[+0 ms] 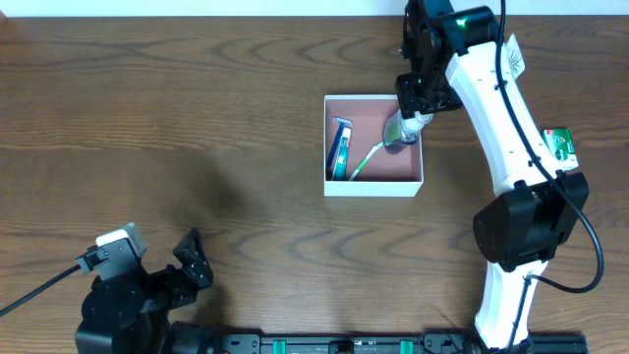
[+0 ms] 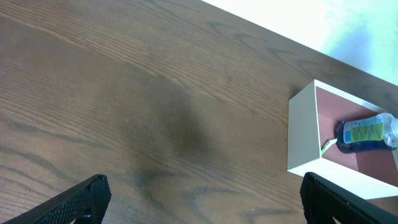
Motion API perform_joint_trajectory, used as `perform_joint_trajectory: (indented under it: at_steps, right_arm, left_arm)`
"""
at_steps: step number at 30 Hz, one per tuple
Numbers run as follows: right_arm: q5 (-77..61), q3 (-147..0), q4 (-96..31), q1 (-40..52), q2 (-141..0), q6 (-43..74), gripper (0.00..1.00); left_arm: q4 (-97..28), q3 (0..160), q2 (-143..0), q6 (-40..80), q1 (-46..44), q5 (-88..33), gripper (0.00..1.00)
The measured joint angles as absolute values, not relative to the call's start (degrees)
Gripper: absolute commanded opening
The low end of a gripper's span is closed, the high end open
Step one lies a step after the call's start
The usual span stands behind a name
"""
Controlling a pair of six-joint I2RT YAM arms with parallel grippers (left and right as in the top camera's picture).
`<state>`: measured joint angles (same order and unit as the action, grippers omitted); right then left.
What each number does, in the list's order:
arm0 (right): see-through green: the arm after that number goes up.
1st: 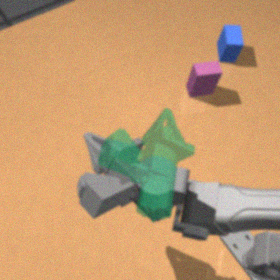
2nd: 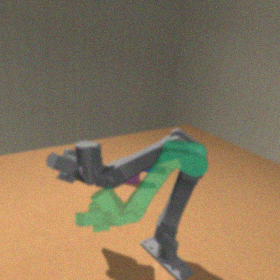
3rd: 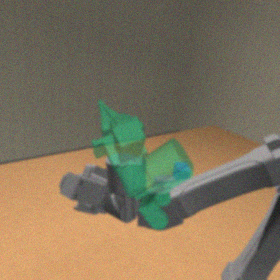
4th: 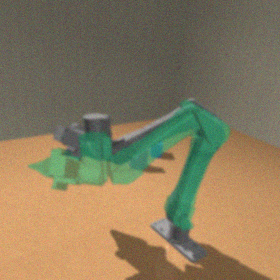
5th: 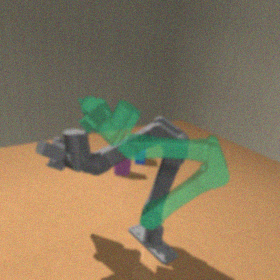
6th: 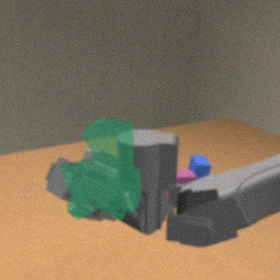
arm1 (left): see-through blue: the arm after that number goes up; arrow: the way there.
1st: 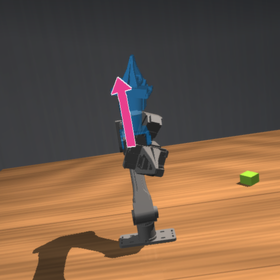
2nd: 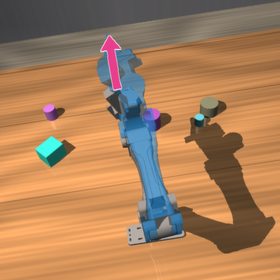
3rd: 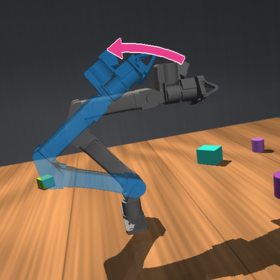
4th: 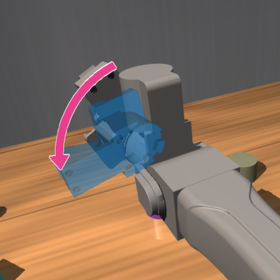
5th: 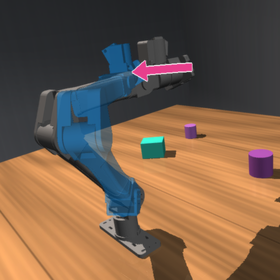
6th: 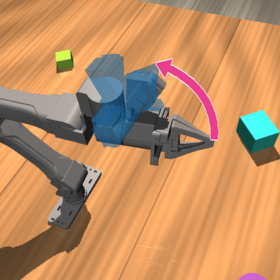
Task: Pack container
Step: 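Lower the soap bottle into the box's right corner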
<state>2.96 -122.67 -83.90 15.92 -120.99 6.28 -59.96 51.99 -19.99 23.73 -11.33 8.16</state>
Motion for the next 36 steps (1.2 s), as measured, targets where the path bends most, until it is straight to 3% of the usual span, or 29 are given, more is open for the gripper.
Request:
perform_joint_trajectory:
  at_steps: [25, 31, 36]
  right_arm:
    - [2.4, -116.4, -78.3, 13.1, -121.0, 4.0, 0.56]
    - [0.9, -115.1, -76.5, 13.0, -120.8, 3.4, 0.53]
    - [-0.4, -114.6, -75.9, 13.0, -120.8, 2.4, 0.45]
  left_arm:
    - [-60.0, 52.0, -20.0, 23.7, -11.3, 8.2, 0.98]
    - [-60.0, 52.0, -20.0, 23.7, -11.3, 8.2, 0.98]
    - [-60.0, 52.0, -20.0, 23.7, -11.3, 8.2, 0.98]
